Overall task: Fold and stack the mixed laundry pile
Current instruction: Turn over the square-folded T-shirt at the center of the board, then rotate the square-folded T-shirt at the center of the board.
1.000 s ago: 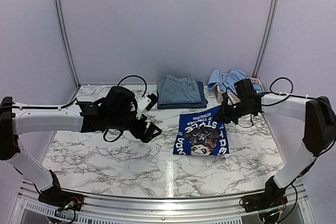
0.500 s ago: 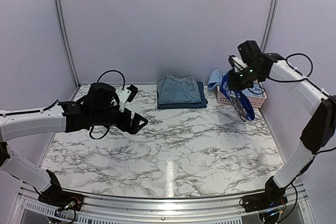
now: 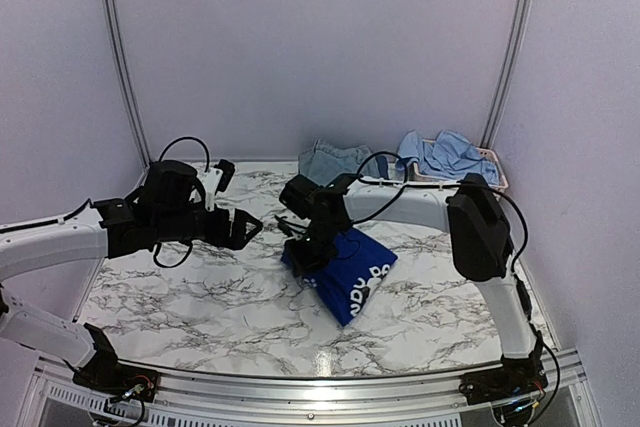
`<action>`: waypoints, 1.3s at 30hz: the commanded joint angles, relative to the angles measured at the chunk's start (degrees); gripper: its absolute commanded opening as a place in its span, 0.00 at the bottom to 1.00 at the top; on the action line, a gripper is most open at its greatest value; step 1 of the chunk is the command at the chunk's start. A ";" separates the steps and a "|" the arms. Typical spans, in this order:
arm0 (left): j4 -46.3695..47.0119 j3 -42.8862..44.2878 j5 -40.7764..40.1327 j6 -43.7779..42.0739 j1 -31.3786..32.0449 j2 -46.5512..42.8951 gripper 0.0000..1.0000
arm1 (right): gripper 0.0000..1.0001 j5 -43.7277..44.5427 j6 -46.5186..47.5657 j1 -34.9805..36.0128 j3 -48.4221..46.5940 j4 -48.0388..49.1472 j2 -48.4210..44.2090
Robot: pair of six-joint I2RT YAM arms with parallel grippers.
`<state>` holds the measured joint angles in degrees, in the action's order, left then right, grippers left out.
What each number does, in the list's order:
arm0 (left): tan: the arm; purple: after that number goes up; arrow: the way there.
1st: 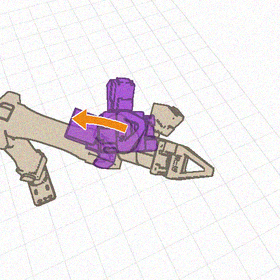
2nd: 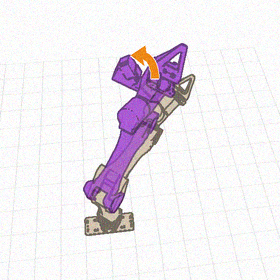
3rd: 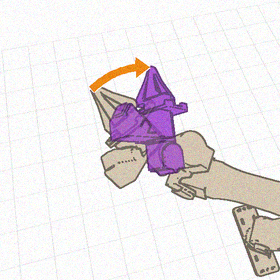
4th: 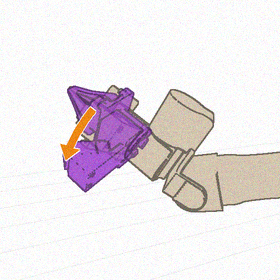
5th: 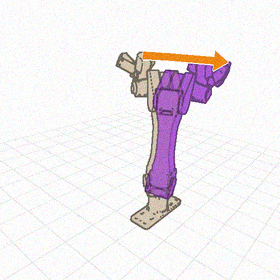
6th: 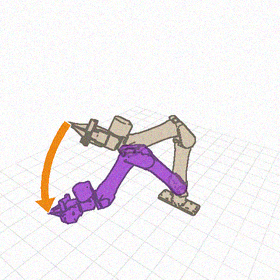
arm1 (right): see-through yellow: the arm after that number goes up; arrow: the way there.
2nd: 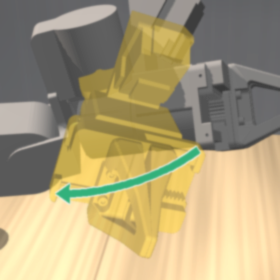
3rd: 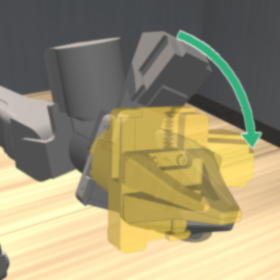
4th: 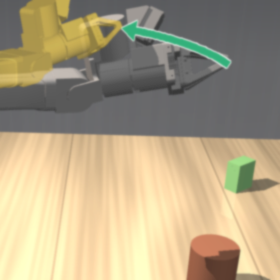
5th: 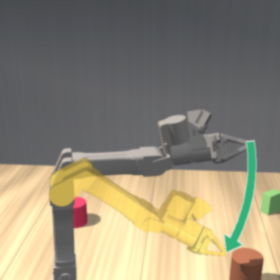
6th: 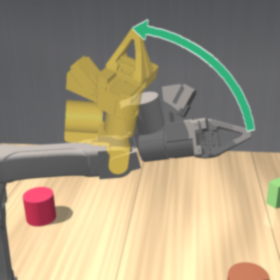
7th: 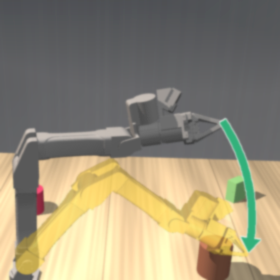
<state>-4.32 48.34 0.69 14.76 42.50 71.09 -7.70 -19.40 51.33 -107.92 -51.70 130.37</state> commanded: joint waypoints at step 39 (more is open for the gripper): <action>-6.03 9.49 16.82 13.51 -9.61 25.38 0.50 | 0.42 -28.15 -4.98 -15.37 46.20 24.94 -37.13</action>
<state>-6.55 59.13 17.04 28.91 34.24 100.97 -41.52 -22.44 42.11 -60.49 -24.73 99.85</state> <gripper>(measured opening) 0.495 0.419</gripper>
